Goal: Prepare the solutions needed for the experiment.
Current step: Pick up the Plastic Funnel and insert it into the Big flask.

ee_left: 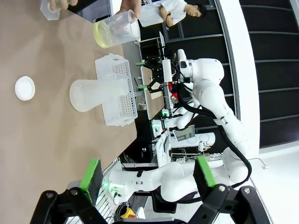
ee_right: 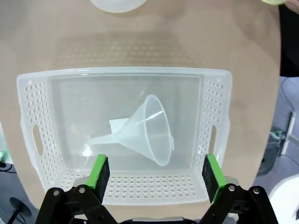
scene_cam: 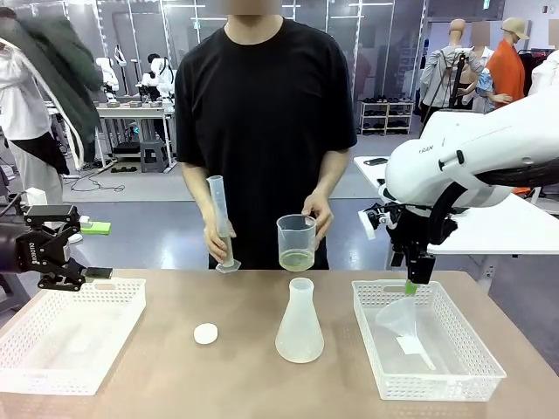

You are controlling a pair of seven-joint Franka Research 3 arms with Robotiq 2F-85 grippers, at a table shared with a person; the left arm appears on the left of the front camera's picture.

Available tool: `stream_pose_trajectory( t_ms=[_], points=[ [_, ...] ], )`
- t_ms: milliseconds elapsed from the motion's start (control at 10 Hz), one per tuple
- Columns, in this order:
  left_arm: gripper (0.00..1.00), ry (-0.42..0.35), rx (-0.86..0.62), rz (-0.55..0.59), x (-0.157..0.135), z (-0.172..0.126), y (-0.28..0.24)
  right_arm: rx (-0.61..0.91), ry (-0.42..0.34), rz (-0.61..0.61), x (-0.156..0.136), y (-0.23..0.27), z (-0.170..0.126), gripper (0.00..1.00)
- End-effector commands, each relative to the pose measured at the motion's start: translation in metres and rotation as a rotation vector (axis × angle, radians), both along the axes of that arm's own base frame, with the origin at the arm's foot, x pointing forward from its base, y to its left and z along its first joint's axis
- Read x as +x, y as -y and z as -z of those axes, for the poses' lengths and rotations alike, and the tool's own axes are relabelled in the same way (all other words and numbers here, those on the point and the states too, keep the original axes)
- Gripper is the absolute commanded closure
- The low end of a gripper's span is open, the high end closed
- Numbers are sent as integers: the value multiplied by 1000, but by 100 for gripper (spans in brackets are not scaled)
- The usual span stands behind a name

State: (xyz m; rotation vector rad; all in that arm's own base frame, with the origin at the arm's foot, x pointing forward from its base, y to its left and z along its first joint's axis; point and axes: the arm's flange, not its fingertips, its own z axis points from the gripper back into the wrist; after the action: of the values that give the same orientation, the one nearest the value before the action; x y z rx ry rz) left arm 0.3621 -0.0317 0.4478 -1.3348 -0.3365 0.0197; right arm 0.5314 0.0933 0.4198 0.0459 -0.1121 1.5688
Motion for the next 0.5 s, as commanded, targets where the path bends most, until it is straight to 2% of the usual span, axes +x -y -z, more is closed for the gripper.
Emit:
stream_pose_trajectory(
  t_ms=[0, 400],
  points=[
    [0, 6, -33, -7, 0, -2, 3, -9, -73, -32, 21, 2, 10, 0],
    [0, 6, -33, -7, 0, -2, 3, -25, -193, -53, 32, 5, 36, 0]
  ],
)
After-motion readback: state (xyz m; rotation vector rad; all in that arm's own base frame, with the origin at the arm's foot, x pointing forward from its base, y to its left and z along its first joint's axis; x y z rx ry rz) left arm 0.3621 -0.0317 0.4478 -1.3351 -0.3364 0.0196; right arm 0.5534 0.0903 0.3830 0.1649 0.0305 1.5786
